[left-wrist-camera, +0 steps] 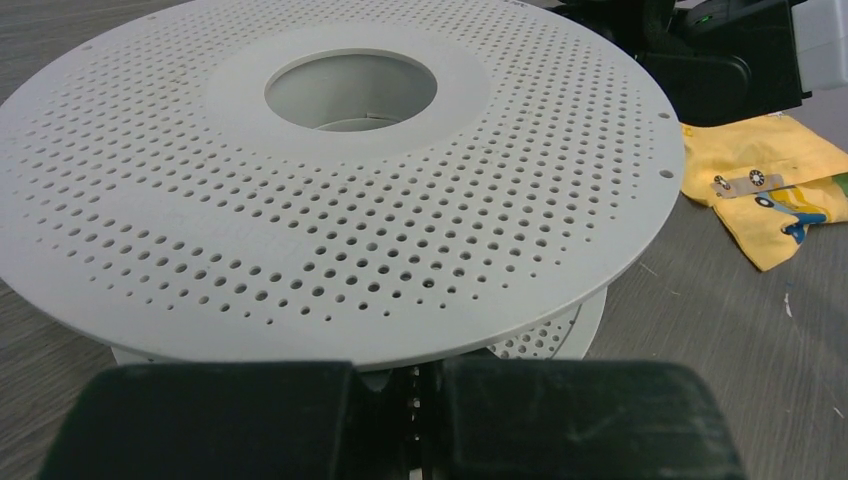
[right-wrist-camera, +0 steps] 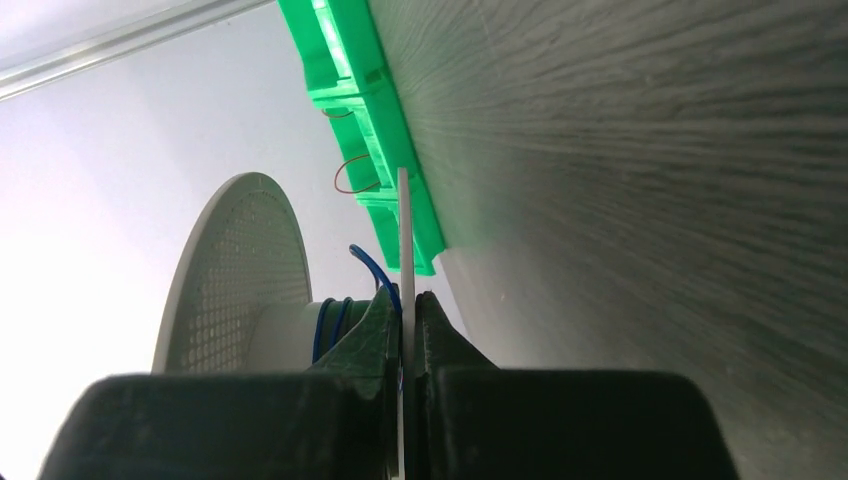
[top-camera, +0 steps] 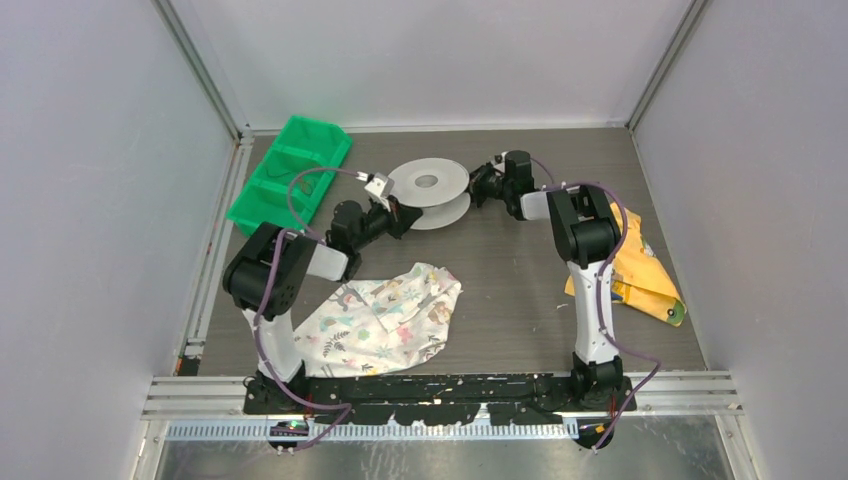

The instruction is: Wrap the cables

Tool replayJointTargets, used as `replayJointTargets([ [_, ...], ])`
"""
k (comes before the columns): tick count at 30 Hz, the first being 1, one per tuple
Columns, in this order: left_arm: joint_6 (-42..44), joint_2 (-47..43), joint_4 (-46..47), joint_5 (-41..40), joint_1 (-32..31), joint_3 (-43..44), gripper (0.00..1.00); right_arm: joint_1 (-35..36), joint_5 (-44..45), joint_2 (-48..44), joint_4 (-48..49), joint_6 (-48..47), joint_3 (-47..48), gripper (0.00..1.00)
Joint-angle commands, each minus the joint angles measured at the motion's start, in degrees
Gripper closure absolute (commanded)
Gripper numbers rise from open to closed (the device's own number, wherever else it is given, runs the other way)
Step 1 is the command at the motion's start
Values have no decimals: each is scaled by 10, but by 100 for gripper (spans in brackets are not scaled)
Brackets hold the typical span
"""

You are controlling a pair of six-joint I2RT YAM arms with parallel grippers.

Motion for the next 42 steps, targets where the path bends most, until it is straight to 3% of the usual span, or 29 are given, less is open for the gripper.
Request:
replayJointTargets([
  [1,8,38,124,74,-35,-2,100,22,28,-27,45,-13,61,97],
  [8,19,72,139,45,-35,1,100,11,37,-46,-67,-92,61,62],
  [15,31,75,111,40,-35,21,100,2,67,-64,-116,-114,32,56],
  [19,37,67,56,49,-35,38,99,-3,95,-91,-161,-136,15,44],
  [26,32,67,18,35,-41,56,99,-8,106,-105,-178,-140,-3,40],
  [42,-2,116,-53,-28,-51,145,95,-8,117,-56,-87,-67,8,39],
])
